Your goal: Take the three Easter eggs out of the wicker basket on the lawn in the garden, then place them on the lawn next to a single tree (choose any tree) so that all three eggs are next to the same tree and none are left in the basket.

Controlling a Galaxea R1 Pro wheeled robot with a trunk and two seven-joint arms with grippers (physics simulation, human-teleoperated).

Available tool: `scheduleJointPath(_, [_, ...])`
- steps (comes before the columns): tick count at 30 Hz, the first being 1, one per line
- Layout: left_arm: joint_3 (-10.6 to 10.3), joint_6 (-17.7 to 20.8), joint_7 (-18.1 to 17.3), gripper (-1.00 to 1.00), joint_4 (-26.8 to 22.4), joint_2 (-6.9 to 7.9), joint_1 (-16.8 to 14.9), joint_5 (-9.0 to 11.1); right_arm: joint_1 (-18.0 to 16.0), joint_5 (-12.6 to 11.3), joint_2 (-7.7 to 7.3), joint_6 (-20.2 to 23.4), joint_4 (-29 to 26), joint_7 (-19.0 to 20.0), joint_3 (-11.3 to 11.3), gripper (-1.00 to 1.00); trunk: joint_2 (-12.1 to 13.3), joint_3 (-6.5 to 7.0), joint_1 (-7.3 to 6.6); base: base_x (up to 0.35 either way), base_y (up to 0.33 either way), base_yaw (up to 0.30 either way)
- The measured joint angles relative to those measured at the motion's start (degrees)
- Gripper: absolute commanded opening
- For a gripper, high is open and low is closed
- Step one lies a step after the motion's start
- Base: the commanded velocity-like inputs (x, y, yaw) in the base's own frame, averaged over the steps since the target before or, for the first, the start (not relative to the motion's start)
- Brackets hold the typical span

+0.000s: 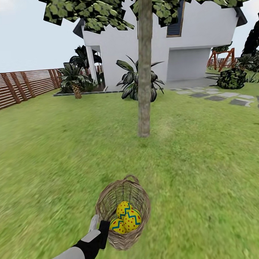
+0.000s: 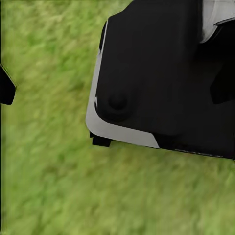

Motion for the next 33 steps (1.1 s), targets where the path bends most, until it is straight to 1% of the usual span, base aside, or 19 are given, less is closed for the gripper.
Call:
scheduleJointPath(11, [-0.03,0.00,0.00,-1.00,0.00,0.00,0.00,-0.01,0.00,-0.24,0.12,0.21,0.03,0.05,0.00,1.00,0.00,0.00,0.00,0.324,-0.078,0.000])
scheduleJointPath(19, [-0.09,-0.01,0.00,-1.00,0.00,0.00,0.00,-0.03,0.11,-0.44,0.17,0.42,1.70,0.20,0.00,1.00,0.00,0.00,0.00,0.320,-0.076,0.000])
scheduleJointPath(33, [-0.01,-0.01,0.00,-1.00,0.00,0.00,0.00,0.00,0.11,-0.42,0.17,0.06,1.78,0.19,0.00,1.00,0.00,0.00,0.00,0.316,-0.068,0.000])
